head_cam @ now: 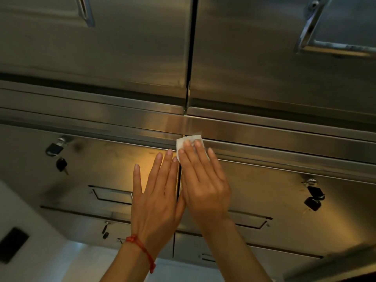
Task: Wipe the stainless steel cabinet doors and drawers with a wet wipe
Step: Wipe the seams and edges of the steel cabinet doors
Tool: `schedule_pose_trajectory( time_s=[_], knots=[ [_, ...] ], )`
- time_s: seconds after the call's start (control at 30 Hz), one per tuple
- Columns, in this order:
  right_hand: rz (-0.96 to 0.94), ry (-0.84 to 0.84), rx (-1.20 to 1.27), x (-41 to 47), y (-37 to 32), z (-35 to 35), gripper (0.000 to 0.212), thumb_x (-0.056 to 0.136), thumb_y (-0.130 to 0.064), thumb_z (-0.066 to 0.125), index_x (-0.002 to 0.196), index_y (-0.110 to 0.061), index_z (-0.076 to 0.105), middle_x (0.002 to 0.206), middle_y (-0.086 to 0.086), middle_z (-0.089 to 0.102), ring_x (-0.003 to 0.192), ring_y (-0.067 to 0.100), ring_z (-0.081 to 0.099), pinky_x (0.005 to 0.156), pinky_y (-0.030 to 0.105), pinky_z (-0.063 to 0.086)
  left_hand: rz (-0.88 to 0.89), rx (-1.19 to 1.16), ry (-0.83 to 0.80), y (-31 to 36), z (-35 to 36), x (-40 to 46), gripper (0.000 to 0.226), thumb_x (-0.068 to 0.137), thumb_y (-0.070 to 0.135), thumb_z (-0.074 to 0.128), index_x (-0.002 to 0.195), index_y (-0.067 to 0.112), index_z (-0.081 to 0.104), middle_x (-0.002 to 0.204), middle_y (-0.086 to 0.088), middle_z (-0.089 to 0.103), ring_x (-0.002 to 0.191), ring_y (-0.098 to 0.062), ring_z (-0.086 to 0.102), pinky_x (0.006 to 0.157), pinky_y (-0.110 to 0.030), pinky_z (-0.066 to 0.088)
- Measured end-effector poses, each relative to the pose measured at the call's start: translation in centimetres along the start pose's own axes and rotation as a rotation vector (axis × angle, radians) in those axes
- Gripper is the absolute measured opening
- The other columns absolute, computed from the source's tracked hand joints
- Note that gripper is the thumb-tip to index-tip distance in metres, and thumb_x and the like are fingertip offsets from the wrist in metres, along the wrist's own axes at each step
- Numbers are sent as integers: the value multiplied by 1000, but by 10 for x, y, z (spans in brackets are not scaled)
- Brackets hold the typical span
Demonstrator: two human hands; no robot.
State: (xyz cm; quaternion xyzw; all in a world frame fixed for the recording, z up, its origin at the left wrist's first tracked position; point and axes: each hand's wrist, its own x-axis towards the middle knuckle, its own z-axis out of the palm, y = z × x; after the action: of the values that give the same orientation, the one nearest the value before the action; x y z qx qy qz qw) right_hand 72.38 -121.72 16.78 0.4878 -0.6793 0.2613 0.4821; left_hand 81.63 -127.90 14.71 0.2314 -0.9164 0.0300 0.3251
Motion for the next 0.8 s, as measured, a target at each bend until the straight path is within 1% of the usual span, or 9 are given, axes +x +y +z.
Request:
schedule_pose_trajectory(
  time_s=[0.1,0.17,0.27,0.33,0.4,0.5,0.63,0.67,0.8],
  knots=[
    [-3,3,42,3,-7,-2,27,97,-12,46,110,-4,68,119,13,63,116,24,57,99,40,46,-23,20,-18,-4,-4,-5,57,99,43,15,141,6,22,148,-13,27,145,-14,-2,113,-51,4],
    [-7,20,74,4,-12,-4,29,99,-12,43,110,-3,68,118,13,63,115,24,57,98,40,47,-49,28,-22,-8,-7,-7,59,99,46,12,141,6,22,148,-13,27,145,-14,-1,113,-51,3],
    [2,18,104,4,-22,-7,29,100,-12,42,112,-3,66,120,14,62,117,24,56,100,41,45,-61,54,-10,-17,-12,-9,60,97,46,19,142,7,23,149,-13,27,144,-16,2,113,-51,4],
    [19,24,125,4,-27,-6,30,100,-11,41,112,-2,66,120,15,62,117,25,55,100,42,44,-52,81,10,-23,-15,-11,61,93,44,28,141,7,26,148,-14,29,142,-20,14,113,-52,6],
    [34,26,132,3,-31,-3,31,101,-10,39,112,-1,66,120,15,62,117,26,55,101,42,44,-43,91,26,-28,-16,-12,61,92,43,30,141,6,27,148,-14,29,138,-22,21,112,-52,6],
    [48,26,133,2,-38,4,30,101,-10,38,113,0,65,121,16,61,119,27,54,101,43,44,-36,75,25,-36,-15,-14,60,92,41,30,141,7,26,148,-12,27,141,-19,16,113,-51,4],
    [73,42,66,6,-46,16,30,101,-9,38,114,0,64,122,15,60,119,27,54,102,41,42,-26,53,48,-55,-11,-9,55,98,41,19,141,8,25,147,-12,27,143,-15,7,113,-50,2],
    [82,48,47,8,-48,19,29,101,-9,39,114,0,64,121,15,60,119,27,54,102,40,41,-17,42,61,-61,-10,-8,54,98,40,19,140,7,26,147,-13,28,143,-16,6,114,-49,2],
    [137,53,-42,10,-53,26,28,100,-7,40,115,1,62,122,16,60,118,28,55,103,41,40,95,44,105,-81,-5,-3,58,90,36,35,138,3,30,145,-17,32,137,-26,24,112,-52,6]
  ],
)
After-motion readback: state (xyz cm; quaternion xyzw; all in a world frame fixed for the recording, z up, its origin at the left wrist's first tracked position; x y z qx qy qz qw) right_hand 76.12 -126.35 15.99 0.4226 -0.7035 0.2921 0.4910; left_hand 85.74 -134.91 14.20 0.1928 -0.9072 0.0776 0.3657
